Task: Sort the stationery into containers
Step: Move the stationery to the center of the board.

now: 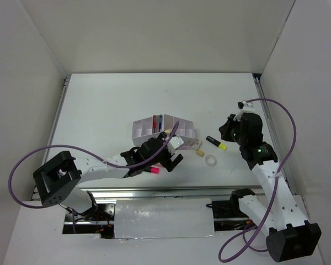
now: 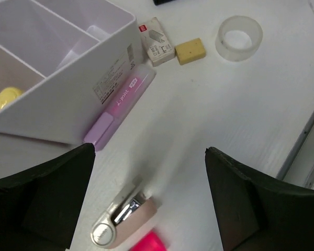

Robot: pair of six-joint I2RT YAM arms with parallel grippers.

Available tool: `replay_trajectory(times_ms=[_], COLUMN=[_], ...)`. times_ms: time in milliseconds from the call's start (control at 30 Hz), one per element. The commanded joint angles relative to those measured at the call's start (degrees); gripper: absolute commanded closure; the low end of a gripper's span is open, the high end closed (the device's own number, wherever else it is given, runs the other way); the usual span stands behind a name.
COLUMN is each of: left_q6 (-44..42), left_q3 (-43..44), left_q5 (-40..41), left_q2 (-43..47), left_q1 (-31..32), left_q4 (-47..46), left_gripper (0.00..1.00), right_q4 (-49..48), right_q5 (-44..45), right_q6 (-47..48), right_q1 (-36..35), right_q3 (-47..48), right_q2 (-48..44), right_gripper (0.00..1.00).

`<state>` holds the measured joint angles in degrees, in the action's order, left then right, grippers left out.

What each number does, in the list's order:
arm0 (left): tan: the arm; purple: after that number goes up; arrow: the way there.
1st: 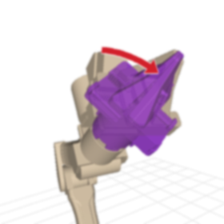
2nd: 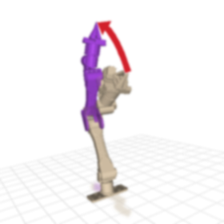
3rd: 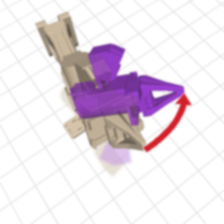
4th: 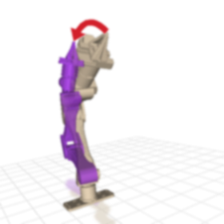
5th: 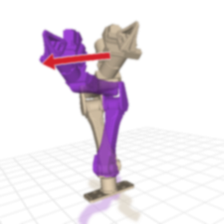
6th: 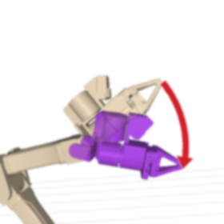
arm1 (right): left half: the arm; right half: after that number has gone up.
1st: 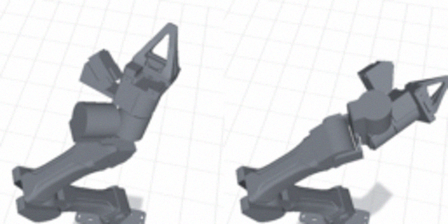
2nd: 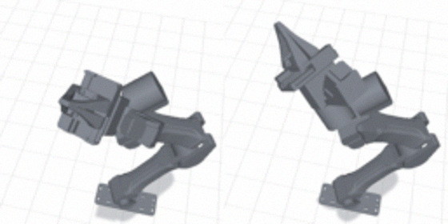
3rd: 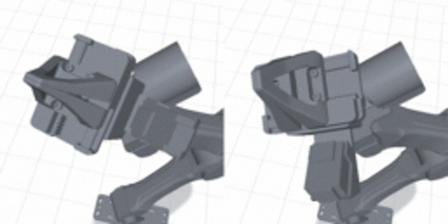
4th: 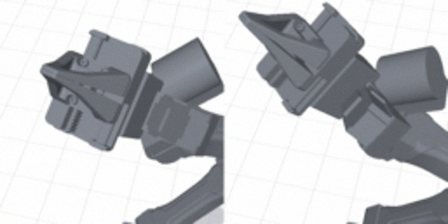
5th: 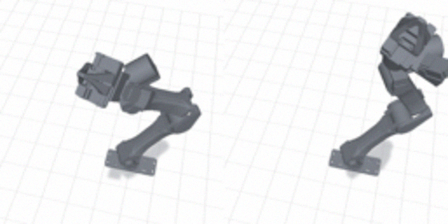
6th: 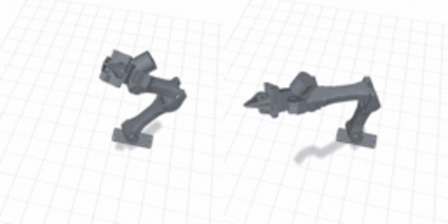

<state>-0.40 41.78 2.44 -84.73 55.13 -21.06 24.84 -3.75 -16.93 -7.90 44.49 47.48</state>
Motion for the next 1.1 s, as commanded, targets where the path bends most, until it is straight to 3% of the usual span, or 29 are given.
replay_trajectory(times_ms=[0, 300, 567, 900, 1067], left_q6=[12.94, 26.32, 26.16, 31.60, 31.43], left_q3=[0.23, -2.23, -3.81, -1.88, -0.47], left_q5=[17.01, 20.76, 19.71, 13.30, 12.15], left_q2=[0.45, -1.05, -3.69, -8.43, -11.15], left_q1=[3.74, 3.75, 3.49, -2.66, -2.67], left_q4=[-2.86, -3.20, -10.39, -9.79, -12.16], left_gripper=[0.01, 0.01, 0.01, 0.01, 0.01], right_q4=[-0.23, 0.12, 1.97, 3.37, 3.99], right_q5=[0.76, 1.20, 1.73, 1.46, 1.38], right_q6=[0.84, 0.76, 1.28, 1.20, 1.37], right_q1=[0.52, 0.87, 0.96, 0.96, 0.87], right_q3=[3.23, 2.97, 3.94, 4.90, 4.90], right_q2=[0.24, -0.37, -1.25, -1.52, -1.78], right_gripper=[1.00, 1.00, 1.00, 1.00, 1.00])
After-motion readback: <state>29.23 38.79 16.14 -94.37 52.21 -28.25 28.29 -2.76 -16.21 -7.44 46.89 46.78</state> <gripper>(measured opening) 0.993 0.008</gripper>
